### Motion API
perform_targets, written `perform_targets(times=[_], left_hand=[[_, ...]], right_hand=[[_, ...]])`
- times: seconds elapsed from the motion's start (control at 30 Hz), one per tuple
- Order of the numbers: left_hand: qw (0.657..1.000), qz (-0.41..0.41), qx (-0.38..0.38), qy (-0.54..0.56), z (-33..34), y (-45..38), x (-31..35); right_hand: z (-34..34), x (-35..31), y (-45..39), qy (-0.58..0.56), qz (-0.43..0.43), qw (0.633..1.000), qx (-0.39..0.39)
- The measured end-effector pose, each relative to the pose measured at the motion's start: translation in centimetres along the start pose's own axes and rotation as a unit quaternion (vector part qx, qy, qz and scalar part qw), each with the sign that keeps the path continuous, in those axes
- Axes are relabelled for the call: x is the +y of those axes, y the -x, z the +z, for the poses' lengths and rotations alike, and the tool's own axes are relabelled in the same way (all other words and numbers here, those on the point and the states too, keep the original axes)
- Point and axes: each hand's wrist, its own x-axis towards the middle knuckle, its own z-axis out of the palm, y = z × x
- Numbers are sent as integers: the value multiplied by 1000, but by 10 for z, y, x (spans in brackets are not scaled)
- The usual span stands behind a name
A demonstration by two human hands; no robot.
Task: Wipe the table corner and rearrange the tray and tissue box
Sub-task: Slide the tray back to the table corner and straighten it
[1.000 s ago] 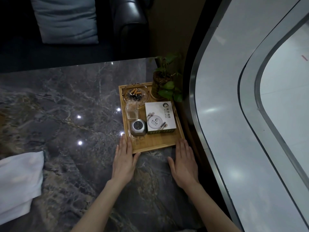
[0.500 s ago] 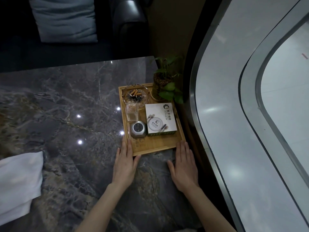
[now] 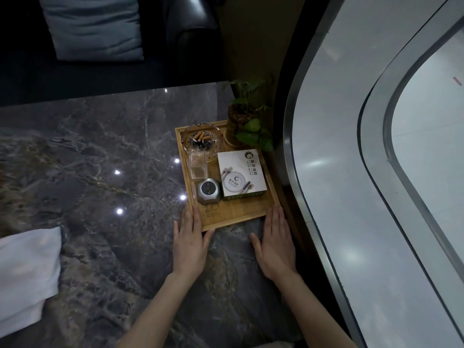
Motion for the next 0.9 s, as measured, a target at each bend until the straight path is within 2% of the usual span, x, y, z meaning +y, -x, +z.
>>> perform_targets(times=[0.43, 0.63, 0.77, 0.9], left_hand=[[999, -22, -28, 12, -11, -3, 7], [992, -34, -76, 94, -26, -8, 3], [982, -37, -58, 175, -53, -14, -5], [978, -88, -46, 185, -93, -21, -21]], right_hand=[[-15, -12, -2, -29, 15, 999, -11], [-27, -35, -8, 11, 51, 998, -29], [-42, -66, -12, 51, 13, 998, 18], [-58, -109, -24, -1, -15, 1000, 1]])
